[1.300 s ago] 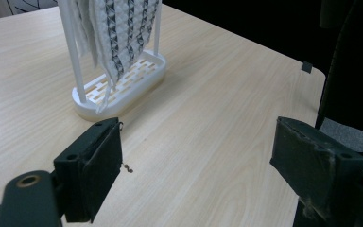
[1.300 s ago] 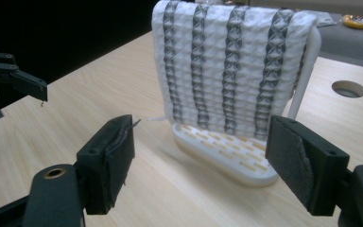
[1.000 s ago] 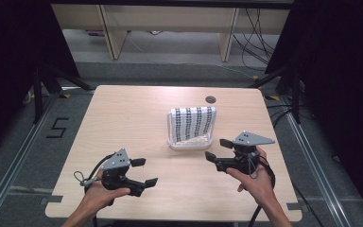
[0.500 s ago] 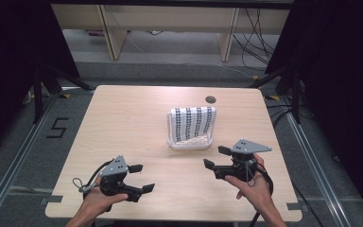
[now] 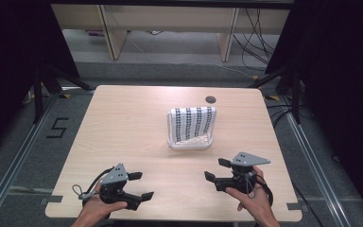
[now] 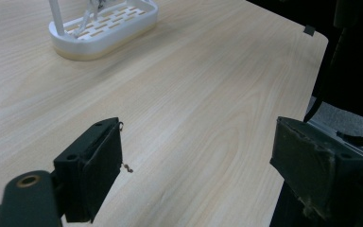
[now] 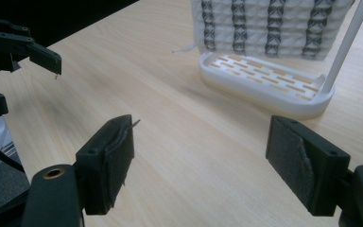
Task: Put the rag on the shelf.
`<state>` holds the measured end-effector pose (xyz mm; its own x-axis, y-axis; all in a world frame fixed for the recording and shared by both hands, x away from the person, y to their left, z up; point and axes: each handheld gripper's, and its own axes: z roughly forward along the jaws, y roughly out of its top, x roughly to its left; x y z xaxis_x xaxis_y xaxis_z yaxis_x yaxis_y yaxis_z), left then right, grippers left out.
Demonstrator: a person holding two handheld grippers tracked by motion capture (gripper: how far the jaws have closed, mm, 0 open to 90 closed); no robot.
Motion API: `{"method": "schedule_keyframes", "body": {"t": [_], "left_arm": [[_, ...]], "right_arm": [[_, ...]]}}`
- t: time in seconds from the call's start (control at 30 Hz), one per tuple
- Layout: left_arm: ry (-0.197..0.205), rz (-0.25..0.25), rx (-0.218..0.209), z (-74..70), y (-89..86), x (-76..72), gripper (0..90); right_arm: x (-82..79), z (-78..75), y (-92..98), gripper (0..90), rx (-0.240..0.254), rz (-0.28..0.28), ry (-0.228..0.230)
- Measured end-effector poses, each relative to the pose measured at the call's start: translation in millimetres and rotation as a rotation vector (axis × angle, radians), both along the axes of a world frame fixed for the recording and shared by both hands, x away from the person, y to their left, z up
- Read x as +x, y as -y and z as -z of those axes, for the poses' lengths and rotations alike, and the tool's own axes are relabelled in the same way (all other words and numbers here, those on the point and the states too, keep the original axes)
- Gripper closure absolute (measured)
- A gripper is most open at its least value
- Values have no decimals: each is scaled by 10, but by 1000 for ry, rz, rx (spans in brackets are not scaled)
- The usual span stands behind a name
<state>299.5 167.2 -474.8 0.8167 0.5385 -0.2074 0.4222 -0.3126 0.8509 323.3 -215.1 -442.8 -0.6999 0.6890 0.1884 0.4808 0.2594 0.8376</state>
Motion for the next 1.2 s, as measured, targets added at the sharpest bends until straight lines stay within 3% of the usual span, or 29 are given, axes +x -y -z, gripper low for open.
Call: {"method": "schedule_keyframes", "body": {"t": [0.03,0.07,0.17,0.2,0.23,0.27,0.3,0.33,0.4,0.43,0.47,0.5,0.63,0.67,0.7,0.8,0.9,0.97,1.1,1.2], "left_arm": [[0,0,0,0,0,0,163],[1,3,9,18,-3,-18,163],[-5,5,8,39,-2,-42,163],[-5,3,10,47,-4,-58,163],[-6,9,12,51,-6,-62,163],[-8,2,17,66,0,-86,163],[-8,2,17,66,0,-86,163],[-7,13,26,91,9,-102,163],[-1,13,30,108,19,-115,163],[0,13,43,111,25,-126,163],[7,18,47,125,38,-145,163],[7,18,47,125,38,-145,163],[3,25,40,148,73,-186,163],[14,30,88,140,64,-192,163],[7,32,63,159,91,-203,163],[39,22,97,189,104,-201,164],[25,14,105,205,97,-192,164],[19,13,108,219,78,-177,163],[30,0,101,221,61,-159,163],[20,-3,97,225,64,-160,163]], "right_arm": [[0,0,0,253,0,0,0],[-40,23,-7,252,7,7,-37],[-43,63,6,251,-7,-5,-6],[-82,77,-9,251,13,8,-47],[-76,94,12,250,-7,-4,-26],[-114,111,5,250,2,1,-55],[-114,111,5,250,2,1,-55],[-113,155,22,250,-11,-13,-24],[-126,170,17,249,-2,-12,-43],[-161,179,14,247,-14,0,-71],[-156,232,21,246,-24,-19,-41],[-156,232,21,246,-24,-19,-41],[-234,287,-5,236,-34,-23,-77],[-251,284,-5,234,-58,-14,-78],[-273,296,-15,233,-63,-16,-85],[-301,318,-32,231,-95,-28,-55],[-313,325,-44,232,-102,-27,-61],[-280,348,-32,232,-118,-41,-24],[-268,373,-26,232,-110,-59,-58],[-271,377,-26,232,-114,-42,-48]]}}
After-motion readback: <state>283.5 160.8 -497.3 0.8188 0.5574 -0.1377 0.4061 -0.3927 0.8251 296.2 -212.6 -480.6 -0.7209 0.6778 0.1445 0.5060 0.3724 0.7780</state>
